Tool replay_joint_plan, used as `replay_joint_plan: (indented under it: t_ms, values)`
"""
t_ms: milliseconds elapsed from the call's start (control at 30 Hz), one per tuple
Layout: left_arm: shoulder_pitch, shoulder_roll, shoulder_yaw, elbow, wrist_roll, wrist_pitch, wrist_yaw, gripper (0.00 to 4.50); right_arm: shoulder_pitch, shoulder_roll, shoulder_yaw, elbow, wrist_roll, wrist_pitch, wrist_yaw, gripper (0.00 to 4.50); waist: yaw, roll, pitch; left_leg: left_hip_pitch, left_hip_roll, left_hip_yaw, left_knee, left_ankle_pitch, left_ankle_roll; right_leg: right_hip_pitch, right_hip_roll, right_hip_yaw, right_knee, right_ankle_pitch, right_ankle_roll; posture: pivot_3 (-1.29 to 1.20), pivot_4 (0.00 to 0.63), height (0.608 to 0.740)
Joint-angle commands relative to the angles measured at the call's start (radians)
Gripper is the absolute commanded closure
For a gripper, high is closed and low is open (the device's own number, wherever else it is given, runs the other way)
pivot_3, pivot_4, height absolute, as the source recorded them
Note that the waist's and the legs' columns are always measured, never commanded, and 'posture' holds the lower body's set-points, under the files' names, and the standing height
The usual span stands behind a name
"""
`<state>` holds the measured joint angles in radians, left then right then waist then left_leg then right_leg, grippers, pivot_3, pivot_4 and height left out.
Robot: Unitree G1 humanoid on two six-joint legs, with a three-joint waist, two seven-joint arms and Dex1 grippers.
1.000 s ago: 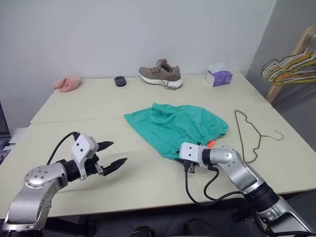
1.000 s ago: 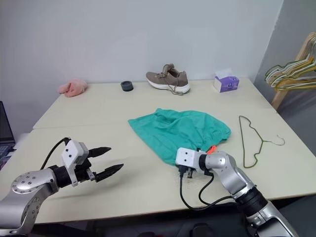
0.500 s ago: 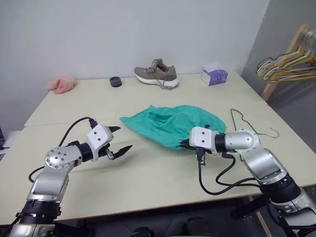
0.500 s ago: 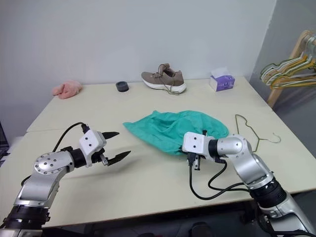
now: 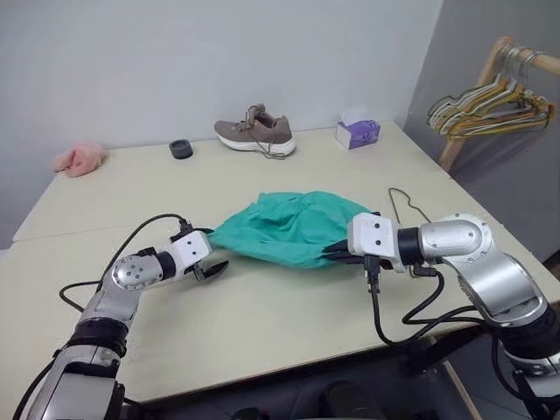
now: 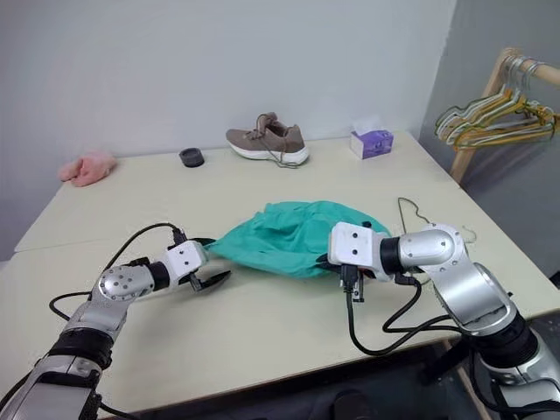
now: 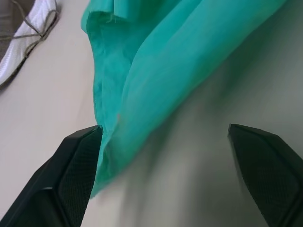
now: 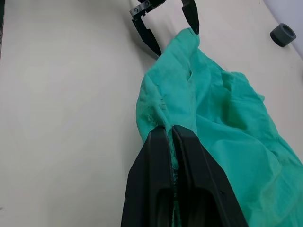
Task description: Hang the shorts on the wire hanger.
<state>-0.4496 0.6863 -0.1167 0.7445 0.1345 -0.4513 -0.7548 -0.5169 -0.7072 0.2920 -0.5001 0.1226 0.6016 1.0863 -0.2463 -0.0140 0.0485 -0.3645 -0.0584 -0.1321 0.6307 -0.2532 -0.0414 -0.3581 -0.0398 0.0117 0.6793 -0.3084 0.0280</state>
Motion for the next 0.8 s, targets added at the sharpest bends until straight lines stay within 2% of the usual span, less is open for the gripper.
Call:
replay_joint_plan:
  t_ms: [33, 133, 233, 400, 533, 633, 700, 800]
  values:
    - [-0.059, 0.004, -0.021, 0.081, 0.061, -0.079, 0.063, 0.00, -0.012, -0.019, -0.038, -0.047, 0.029, 0.010, -0.010, 4.42, -0.006, -0.001, -0.001, 0.000, 0.000, -0.001, 0.000, 0.000, 0.000, 0.000, 0.000, -0.001, 0.000, 0.000, 0.000, -0.33, 0.000, 0.740]
    - [-0.092, -0.009, -0.035, 0.148, 0.090, -0.116, 0.104, 0.00, -0.010, -0.033, -0.037, -0.056, 0.043, 0.014, -0.012, 4.42, -0.013, -0.001, -0.001, 0.000, 0.000, -0.001, 0.000, 0.000, 0.000, 0.000, 0.000, -0.001, 0.000, 0.000, 0.001, -0.33, 0.000, 0.740]
    - [-0.118, -0.028, -0.054, 0.202, 0.121, -0.146, 0.149, 0.58, -0.004, -0.044, -0.039, -0.069, 0.058, 0.021, -0.010, 4.50, -0.019, -0.002, -0.002, 0.000, 0.000, -0.001, 0.001, 0.000, 0.000, 0.001, 0.000, -0.001, 0.000, 0.001, 0.002, -0.33, 0.000, 0.740]
    - [-0.130, -0.037, -0.095, 0.252, 0.168, -0.200, 0.158, 2.19, -0.001, -0.051, -0.037, -0.078, 0.075, 0.024, -0.020, 4.50, -0.024, -0.003, -0.004, 0.000, 0.000, -0.001, 0.001, 0.000, 0.000, 0.001, 0.000, -0.002, 0.000, 0.001, 0.002, -0.33, 0.000, 0.740]
    - [-0.125, -0.002, -0.115, 0.273, 0.185, -0.232, 0.118, 3.50, 0.011, -0.064, -0.043, -0.073, 0.088, 0.014, -0.011, 4.50, -0.027, -0.003, -0.005, 0.000, 0.000, -0.001, 0.001, 0.000, 0.000, 0.001, 0.000, -0.002, 0.000, 0.001, 0.003, -0.32, 0.000, 0.740]
    - [-0.104, 0.047, -0.117, 0.252, 0.156, -0.244, 0.014, 4.45, 0.029, -0.099, -0.047, -0.059, 0.102, -0.015, 0.023, 4.50, -0.031, -0.004, -0.006, 0.000, 0.000, -0.002, 0.001, 0.000, 0.000, 0.001, 0.000, -0.003, 0.000, 0.001, 0.003, -0.31, 0.000, 0.740]
    - [-0.055, 0.093, -0.101, 0.165, 0.069, -0.214, -0.139, 4.48, 0.041, -0.143, -0.054, -0.039, 0.124, -0.045, 0.077, 4.50, -0.040, -0.004, -0.006, 0.000, 0.000, -0.001, 0.001, 0.000, 0.000, 0.001, 0.000, -0.002, 0.000, 0.001, 0.003, -0.30, 0.000, 0.740]
    - [0.112, 0.203, -0.047, -0.210, -0.201, 0.031, -0.418, 4.48, 0.049, -0.228, -0.087, 0.010, 0.195, -0.061, 0.200, 4.50, -0.054, -0.003, -0.006, 0.000, 0.000, 0.000, 0.000, 0.000, 0.000, 0.000, 0.000, -0.001, 0.000, 0.000, 0.004, -0.27, 0.000, 0.740]
